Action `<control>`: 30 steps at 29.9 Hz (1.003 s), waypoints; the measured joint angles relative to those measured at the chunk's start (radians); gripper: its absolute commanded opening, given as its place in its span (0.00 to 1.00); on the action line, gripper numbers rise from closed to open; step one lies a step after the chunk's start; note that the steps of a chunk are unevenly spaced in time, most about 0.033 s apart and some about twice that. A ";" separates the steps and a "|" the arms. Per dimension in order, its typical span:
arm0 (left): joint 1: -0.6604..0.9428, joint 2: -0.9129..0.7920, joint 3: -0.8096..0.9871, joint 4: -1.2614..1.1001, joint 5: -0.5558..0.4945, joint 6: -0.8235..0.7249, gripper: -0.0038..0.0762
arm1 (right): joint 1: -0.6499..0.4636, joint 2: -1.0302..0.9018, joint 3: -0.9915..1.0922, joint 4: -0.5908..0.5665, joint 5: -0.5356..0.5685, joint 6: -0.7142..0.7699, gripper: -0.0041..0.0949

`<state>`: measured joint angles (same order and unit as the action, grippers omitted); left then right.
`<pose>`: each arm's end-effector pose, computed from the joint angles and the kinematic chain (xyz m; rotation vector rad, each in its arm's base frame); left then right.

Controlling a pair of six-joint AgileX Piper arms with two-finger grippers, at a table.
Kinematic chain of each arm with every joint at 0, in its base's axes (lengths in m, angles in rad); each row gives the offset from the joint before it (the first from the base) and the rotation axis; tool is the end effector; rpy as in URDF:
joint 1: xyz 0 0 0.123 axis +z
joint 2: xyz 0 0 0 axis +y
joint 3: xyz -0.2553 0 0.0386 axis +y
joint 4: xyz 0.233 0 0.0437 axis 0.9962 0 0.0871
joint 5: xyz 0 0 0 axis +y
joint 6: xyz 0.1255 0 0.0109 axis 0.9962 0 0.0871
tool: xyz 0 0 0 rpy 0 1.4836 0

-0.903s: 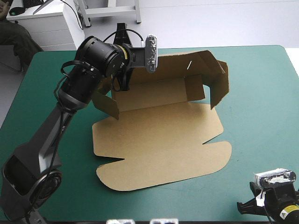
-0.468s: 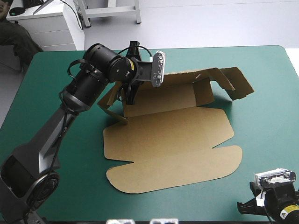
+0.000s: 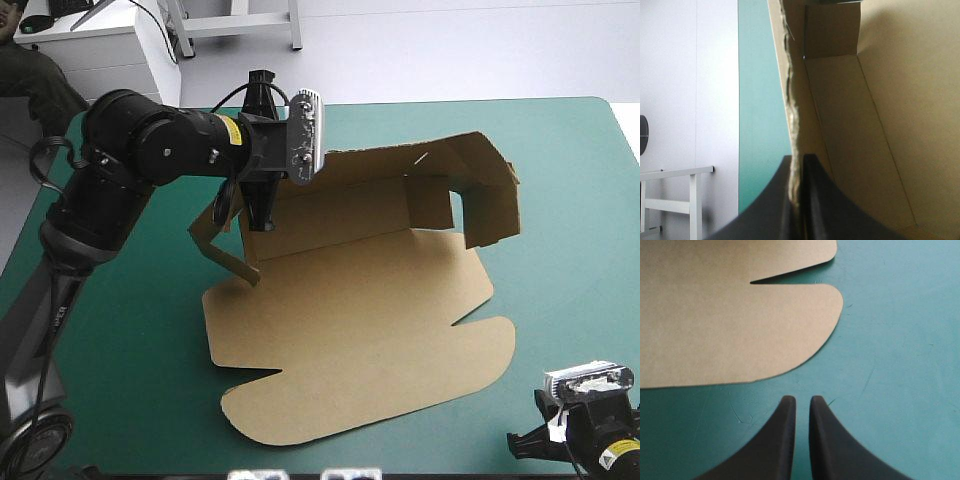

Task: Fold the box

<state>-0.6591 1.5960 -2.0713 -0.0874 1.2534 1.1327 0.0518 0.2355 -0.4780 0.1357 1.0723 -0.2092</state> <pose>0.2537 -0.2097 0.4428 1.7742 1.4027 0.1443 0.0680 0.0185 0.2342 -0.2856 2.2870 0.0903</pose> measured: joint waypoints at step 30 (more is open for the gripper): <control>0.007 -0.040 0.490 0.311 -0.226 0.007 0.04 | 0.000 0.000 0.000 0.000 -0.003 0.000 0.13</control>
<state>-0.6521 1.5562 -1.5817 0.2241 1.0276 1.1400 0.0518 0.2355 -0.4780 0.1357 1.0690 -0.2092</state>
